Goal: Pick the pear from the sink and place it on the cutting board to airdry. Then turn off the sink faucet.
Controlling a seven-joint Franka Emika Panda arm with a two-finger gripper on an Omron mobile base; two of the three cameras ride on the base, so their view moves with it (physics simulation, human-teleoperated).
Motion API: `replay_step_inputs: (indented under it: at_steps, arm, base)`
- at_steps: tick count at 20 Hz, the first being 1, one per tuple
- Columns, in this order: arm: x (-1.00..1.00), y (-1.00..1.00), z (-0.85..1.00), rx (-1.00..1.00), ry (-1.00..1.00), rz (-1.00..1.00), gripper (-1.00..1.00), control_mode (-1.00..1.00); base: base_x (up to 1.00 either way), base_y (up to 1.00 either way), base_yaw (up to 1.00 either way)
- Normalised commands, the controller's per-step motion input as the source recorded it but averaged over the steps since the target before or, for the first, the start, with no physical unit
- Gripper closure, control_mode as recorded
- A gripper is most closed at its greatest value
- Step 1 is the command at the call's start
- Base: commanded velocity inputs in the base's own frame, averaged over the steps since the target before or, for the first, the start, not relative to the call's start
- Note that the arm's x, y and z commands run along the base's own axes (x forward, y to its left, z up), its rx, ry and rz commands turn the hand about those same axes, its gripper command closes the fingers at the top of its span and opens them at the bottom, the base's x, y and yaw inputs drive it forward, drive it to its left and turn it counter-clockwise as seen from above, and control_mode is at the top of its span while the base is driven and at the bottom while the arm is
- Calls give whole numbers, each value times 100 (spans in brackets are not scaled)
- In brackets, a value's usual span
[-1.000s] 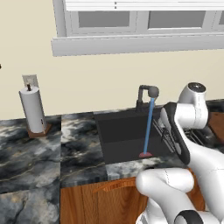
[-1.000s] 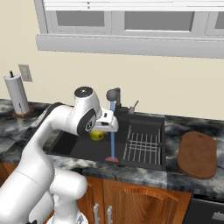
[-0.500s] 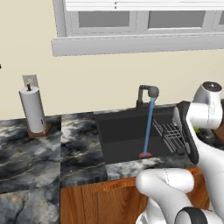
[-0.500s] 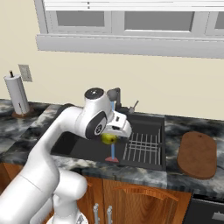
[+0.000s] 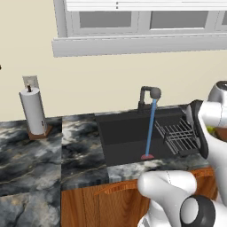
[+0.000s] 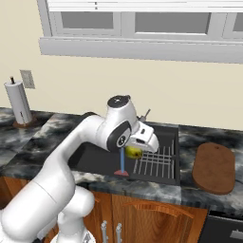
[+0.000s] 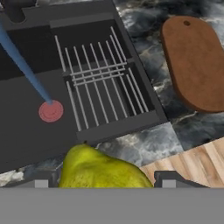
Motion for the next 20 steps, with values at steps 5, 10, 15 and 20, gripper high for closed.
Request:
replay_step_inputs:
  at_steps: [5, 10, 15, 20]
  arm:
    - [0, -46, 0, 0, 0, -6, 100, -100]
    - [0, -40, 0, 0, -1, -4, 100, -100]
    - [0, -46, 0, 0, -3, 0, 100, -100]
    - [2, -47, -5, 0, 0, 0, 100, -100]
  base:
    - [0, 0, 0]
    - [0, 0, 0]
    - [0, 0, 0]
    - [0, 0, 0]
